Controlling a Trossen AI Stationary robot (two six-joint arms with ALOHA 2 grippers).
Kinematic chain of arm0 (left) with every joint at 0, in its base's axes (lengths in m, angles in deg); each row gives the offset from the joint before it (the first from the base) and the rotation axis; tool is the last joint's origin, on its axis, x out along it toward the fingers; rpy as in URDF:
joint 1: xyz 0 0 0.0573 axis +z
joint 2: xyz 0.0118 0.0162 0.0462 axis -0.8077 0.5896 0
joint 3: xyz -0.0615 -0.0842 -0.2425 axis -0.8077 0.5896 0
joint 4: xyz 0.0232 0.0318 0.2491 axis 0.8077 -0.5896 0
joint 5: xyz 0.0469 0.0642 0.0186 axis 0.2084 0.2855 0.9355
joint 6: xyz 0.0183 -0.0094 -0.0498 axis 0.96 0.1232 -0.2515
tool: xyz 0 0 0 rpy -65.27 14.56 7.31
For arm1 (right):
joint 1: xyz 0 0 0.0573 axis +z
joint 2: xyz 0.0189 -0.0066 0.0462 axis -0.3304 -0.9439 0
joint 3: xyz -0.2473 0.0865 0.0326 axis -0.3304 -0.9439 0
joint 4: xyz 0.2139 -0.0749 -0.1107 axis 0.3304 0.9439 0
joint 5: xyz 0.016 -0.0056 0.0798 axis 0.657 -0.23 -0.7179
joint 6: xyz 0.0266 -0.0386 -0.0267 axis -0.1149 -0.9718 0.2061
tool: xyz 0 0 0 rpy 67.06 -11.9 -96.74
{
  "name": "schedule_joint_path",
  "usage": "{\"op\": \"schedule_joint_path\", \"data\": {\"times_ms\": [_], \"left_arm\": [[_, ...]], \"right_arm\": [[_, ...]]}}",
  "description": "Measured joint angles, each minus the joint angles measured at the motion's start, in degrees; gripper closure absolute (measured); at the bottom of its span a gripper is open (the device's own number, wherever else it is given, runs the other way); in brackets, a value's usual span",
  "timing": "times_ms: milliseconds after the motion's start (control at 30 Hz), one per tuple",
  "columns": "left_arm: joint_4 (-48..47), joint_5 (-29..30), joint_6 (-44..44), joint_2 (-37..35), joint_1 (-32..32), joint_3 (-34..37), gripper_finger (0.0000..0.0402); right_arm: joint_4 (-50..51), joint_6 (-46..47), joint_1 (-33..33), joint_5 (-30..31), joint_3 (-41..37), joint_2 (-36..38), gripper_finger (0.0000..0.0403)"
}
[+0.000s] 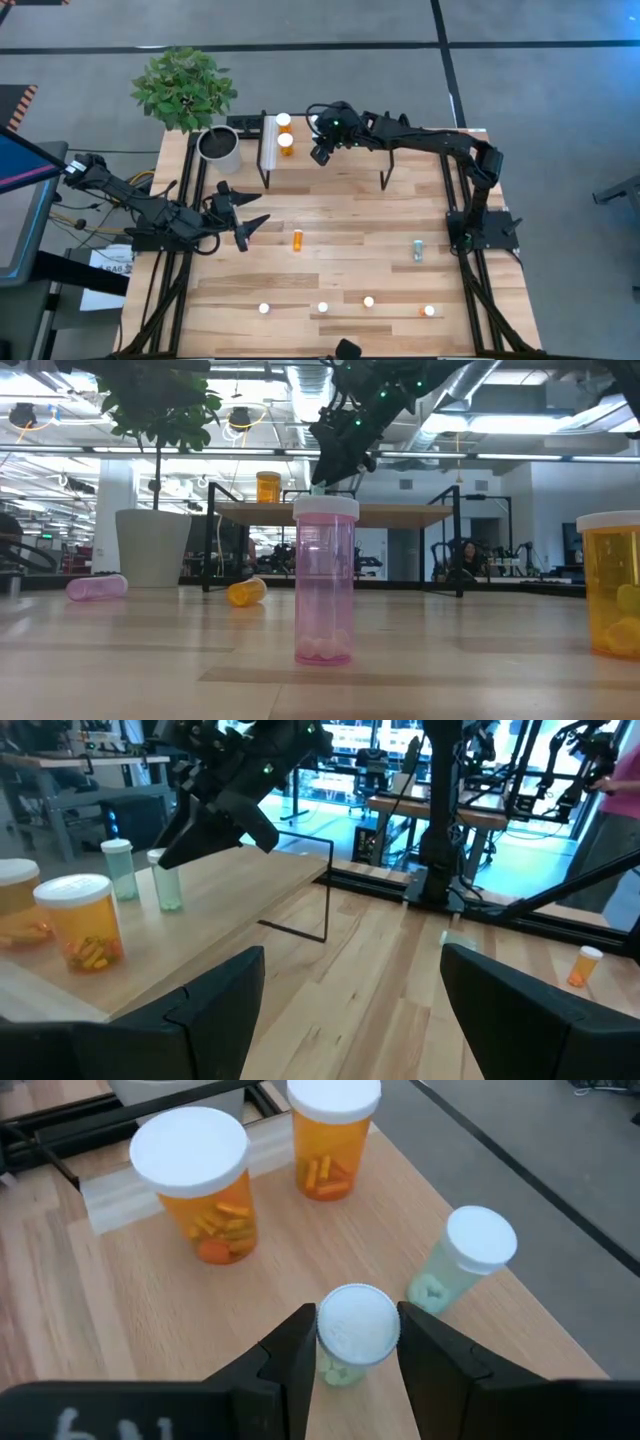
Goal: Pick and place medicine bottles onto shelf by color
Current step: Put the left green pill bottle on the shelf aligned with the other green pill bottle
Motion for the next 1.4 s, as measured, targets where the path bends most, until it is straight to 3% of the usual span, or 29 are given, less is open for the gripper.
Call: {"op": "schedule_joint_path", "data": {"times_ms": [1400], "left_arm": [[0.0,0.0,0.0,0.0,0.0,0.0,0.0111]], "right_arm": [[-2.1,5.6,-0.4,-0.2,0.0,0.0,0.0248]]}}
